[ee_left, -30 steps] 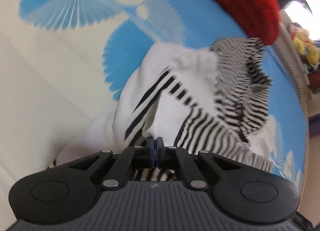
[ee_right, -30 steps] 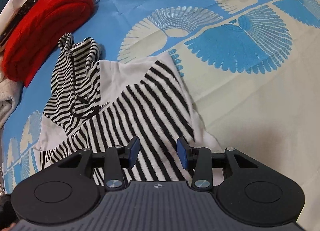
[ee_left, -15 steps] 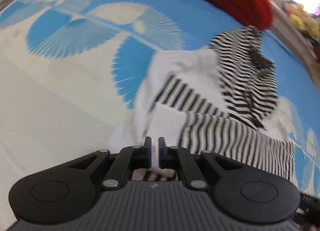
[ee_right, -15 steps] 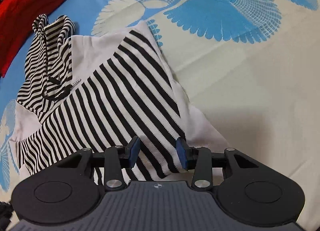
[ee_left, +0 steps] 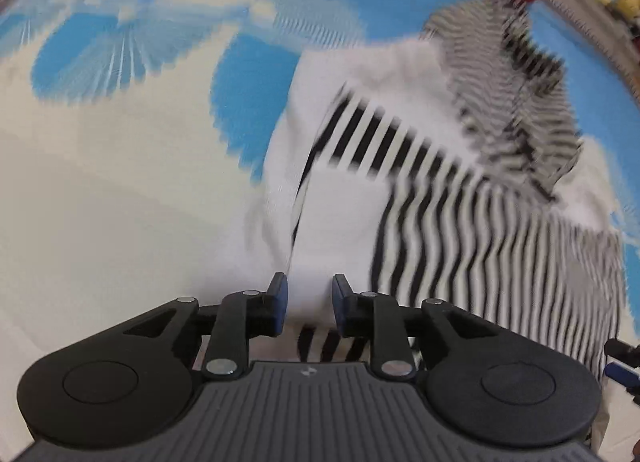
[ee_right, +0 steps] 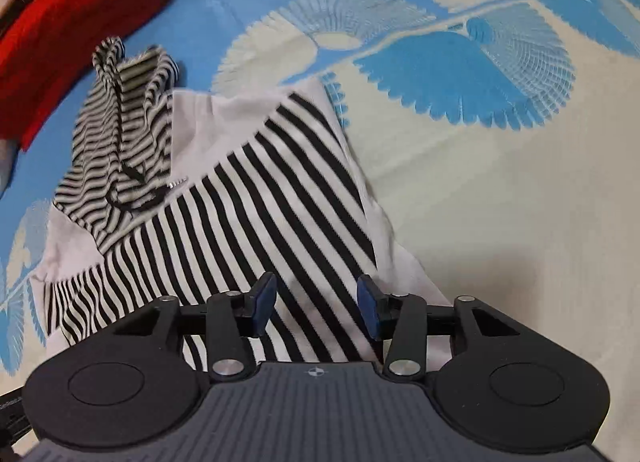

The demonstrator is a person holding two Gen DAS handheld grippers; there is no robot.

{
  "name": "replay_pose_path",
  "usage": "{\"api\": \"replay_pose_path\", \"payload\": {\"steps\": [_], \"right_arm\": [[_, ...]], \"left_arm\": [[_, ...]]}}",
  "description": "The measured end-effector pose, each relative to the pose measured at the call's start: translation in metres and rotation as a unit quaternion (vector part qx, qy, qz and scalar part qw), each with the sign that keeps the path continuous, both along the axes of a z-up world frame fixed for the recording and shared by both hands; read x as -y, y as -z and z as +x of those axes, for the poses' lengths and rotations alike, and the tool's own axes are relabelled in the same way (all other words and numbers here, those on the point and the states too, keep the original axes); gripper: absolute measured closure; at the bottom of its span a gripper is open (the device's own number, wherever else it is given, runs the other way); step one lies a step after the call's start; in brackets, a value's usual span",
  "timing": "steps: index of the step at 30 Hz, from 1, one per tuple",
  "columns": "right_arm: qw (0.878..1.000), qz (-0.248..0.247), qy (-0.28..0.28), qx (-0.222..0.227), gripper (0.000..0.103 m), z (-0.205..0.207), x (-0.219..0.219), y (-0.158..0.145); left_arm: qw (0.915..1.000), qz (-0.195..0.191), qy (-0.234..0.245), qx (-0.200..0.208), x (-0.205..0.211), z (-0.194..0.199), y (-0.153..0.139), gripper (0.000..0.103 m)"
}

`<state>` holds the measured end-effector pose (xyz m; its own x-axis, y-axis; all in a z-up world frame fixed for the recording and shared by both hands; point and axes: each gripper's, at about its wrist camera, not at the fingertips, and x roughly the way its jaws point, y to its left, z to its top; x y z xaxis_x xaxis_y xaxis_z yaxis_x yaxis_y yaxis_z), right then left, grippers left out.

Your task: Fold small clothes

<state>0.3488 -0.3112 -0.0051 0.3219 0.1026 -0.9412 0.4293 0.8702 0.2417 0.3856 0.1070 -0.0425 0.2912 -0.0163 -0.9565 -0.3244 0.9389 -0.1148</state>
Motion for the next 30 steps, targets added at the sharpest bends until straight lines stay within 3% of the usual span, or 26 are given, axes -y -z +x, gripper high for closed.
{"api": "replay_pose_path", "payload": {"steps": [2,4,8,12,18,30], "right_arm": [[0.999,0.003,0.004,-0.038,0.055,0.000,0.003,0.014],[0.999,0.005,0.003,-0.043,0.055,0.000,0.002,0.016],[0.997,-0.051,-0.057,0.016,0.053,0.004,-0.013,-0.015],[0.987,-0.104,-0.105,0.056,0.050,0.005,-0.026,-0.038],[0.979,-0.127,-0.141,0.075,0.050,0.003,-0.034,-0.047],[0.976,-0.141,-0.143,0.082,0.050,-0.006,-0.024,-0.055]], "left_arm": [[0.9997,-0.013,-0.017,-0.010,-0.005,0.000,0.004,0.075],[0.9999,-0.002,-0.012,0.003,-0.002,0.001,-0.006,0.075],[0.9979,0.025,0.021,0.056,0.010,0.001,-0.036,0.072],[0.9959,0.038,0.040,0.072,0.020,0.001,-0.047,0.072],[0.9961,0.033,0.040,0.071,0.025,0.004,-0.049,0.071],[0.9920,0.065,0.065,0.086,0.044,0.010,-0.048,0.071]]}}
